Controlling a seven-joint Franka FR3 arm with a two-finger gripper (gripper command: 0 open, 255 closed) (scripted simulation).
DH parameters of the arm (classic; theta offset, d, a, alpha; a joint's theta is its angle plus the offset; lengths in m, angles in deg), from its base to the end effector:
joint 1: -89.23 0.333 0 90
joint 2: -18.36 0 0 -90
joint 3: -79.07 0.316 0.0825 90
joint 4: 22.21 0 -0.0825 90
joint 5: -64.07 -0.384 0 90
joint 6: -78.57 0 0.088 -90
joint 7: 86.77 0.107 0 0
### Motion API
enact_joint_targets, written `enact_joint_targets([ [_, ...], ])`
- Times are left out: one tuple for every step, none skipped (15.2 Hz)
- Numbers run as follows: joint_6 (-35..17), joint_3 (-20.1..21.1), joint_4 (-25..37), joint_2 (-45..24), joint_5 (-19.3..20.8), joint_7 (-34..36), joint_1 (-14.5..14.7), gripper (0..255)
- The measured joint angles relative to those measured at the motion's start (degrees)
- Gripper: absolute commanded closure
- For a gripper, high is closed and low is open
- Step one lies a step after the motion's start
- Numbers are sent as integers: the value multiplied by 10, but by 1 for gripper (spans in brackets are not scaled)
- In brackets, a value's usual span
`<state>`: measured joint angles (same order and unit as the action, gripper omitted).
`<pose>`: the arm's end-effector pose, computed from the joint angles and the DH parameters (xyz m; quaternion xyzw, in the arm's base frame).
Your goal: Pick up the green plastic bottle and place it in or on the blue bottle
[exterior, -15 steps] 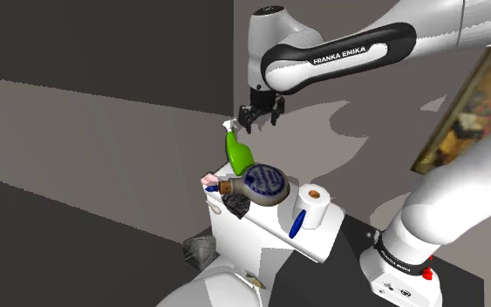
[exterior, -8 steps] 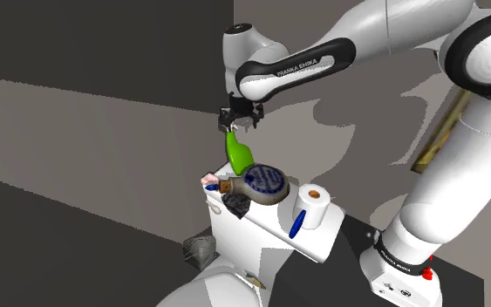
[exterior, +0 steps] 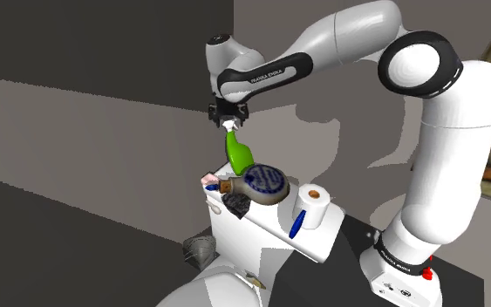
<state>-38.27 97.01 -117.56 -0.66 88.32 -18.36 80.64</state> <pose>0.6556 0.0640 0.4300 0.8975 -0.4166 0.1132 0.0898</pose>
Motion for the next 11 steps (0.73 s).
enact_joint_targets([
  [17, 0, 11, -4, 3, 8, 4, 0],
  [32, 1, 13, -4, 6, 12, 5, 0],
  [13, -2, 11, -12, 9, 13, 1, 0],
  [20, 0, 10, -9, 10, 16, 2, 0],
  [16, -1, 6, -11, 12, 17, -1, 0],
  [12, 0, 9, -13, 14, 17, -1, 0],
  [19, 1, 6, -11, 17, 20, -2, 0],
  [0, 0, 4, -19, 19, 21, -5, 0],
  [16, 2, 8, -17, 18, 21, -4, 0],
  [21, 3, 5, -15, 20, 22, -5, 0],
  [37, 5, 17, -20, 22, 23, -2, 0],
])
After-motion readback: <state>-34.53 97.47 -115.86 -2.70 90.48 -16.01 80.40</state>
